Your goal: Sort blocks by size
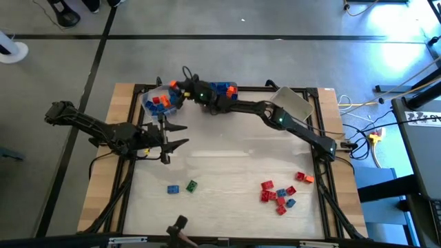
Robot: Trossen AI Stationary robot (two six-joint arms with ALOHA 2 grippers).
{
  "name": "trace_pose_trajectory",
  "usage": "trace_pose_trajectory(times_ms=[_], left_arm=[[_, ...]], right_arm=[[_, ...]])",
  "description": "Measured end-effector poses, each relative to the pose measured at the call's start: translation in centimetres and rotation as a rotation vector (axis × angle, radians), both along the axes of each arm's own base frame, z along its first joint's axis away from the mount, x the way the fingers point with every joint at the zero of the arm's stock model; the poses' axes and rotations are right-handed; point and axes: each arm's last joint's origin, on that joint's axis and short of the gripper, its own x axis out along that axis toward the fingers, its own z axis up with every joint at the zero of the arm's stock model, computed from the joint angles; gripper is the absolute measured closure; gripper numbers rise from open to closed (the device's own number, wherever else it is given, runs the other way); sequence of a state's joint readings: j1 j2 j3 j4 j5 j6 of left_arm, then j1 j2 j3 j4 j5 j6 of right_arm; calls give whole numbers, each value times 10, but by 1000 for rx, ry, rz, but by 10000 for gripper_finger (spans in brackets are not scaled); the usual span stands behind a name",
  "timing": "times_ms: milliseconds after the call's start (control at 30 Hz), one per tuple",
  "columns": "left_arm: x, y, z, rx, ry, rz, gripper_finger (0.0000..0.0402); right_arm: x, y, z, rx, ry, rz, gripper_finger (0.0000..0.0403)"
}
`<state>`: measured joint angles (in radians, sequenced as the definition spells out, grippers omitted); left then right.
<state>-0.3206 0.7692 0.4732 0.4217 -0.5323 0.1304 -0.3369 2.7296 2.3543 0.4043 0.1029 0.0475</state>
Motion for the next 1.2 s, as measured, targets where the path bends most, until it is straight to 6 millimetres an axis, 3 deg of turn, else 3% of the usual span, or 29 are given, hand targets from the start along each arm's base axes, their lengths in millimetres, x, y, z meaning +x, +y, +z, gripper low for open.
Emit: trace_pose_trajectory(times_ms=[300,633,867,1000,1200], left_arm=[[0,0,1,24,-2,4,205],[0,0,1,24,-2,4,205],[0,0,1,24,-2,3,205],[0,0,1,24,0,3,205],[0,0,0,24,2,2,205]], right_arm=[[1,2,-3,24,4,22,258],[0,-1,-9,45,55,10,155],[-1,0,-1,47,56,59,138],[-8,3,34,21,85,59,146],[-37,10,116,-98,204,-15,160]])
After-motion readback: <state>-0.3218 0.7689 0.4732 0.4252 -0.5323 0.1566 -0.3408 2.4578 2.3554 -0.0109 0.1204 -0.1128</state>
